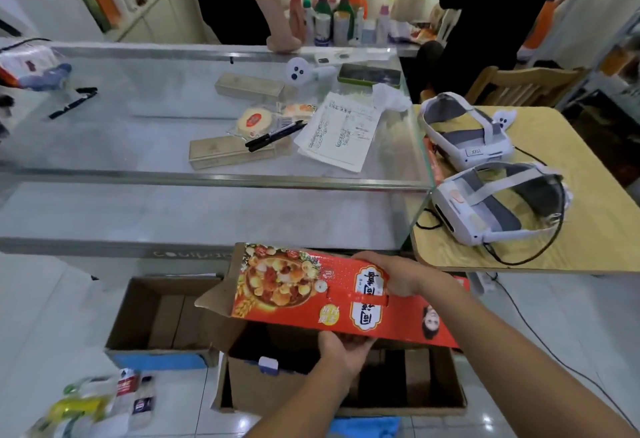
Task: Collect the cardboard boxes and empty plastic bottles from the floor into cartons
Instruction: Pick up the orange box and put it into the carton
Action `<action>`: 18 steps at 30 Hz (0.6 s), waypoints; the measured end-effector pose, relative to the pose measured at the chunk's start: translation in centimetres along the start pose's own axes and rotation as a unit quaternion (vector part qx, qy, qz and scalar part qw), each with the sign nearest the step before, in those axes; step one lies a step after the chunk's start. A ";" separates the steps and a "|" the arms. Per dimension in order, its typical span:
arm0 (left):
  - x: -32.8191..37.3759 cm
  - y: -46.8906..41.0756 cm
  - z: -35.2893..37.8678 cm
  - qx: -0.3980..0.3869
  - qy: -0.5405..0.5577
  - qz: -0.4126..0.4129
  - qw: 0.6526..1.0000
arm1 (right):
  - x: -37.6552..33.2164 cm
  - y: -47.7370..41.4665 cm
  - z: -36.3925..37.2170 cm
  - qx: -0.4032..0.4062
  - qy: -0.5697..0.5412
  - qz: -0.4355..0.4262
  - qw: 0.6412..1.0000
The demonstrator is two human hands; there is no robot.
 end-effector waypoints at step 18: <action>7.7 -1.3 -4.5 0.140 -0.046 0.083 0.986 | 4.7 -0.3 3.6 0.036 -0.007 0.013 0.999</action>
Point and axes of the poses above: each hand's wrist, its own y-axis away from the middle knuckle, its own z-axis out of the palm, x = y × z, the point moved 5 cm from there along -y, towards the middle knuckle
